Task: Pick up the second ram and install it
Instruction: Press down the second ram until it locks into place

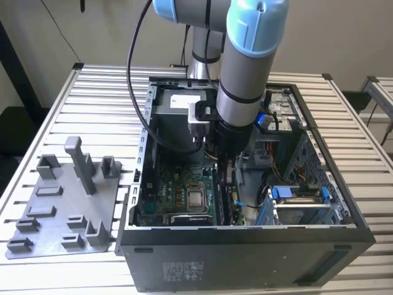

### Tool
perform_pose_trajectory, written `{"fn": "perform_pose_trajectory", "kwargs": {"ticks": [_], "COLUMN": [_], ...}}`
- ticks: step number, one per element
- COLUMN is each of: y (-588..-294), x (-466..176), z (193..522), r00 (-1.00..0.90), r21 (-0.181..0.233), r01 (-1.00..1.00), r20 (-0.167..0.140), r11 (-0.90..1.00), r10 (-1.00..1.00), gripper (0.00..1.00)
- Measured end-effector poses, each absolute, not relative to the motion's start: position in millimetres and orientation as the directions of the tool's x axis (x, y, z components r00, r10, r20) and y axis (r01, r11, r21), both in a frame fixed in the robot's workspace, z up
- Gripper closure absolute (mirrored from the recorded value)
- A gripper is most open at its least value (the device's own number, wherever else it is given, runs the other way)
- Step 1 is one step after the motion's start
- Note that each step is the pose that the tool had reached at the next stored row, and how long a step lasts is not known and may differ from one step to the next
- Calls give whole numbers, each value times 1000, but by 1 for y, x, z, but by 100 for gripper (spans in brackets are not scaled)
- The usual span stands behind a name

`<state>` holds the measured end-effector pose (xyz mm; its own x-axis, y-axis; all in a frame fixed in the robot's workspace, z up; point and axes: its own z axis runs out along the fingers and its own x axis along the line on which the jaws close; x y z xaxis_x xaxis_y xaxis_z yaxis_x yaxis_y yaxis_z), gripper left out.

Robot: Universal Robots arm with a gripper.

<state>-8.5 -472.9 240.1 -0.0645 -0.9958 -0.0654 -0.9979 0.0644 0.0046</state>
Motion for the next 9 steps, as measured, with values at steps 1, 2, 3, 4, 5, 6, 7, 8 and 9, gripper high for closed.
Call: {"fn": "perform_pose_trajectory", "kwargs": {"ticks": [1,2,3,4,5,6,7,8,9], "y": [-473,-473,-473,-473,-473,-473,-473,-473,-473], "x": [-9,-9,-8,-8,-8,-7,-7,-7,-7], "z": [240,240,240,240,239,237,235,233,231], "r00": [-64,-64,-64,-64,-64,-64,-64,-64,-64], "r21": [4,4,3,4,5,5,5,5,5], "r01": [-998,-998,-998,-998,-998,-998,-998,-998,-998], "r20": [-65,-65,-66,-66,-66,-66,-66,-66,-66], "r11": [64,64,64,64,64,64,64,64,64], "r10": [-996,-996,-996,-996,-996,-996,-996,-996,-996], "gripper": [89,89,89,89,89,89,89,89,89]}}
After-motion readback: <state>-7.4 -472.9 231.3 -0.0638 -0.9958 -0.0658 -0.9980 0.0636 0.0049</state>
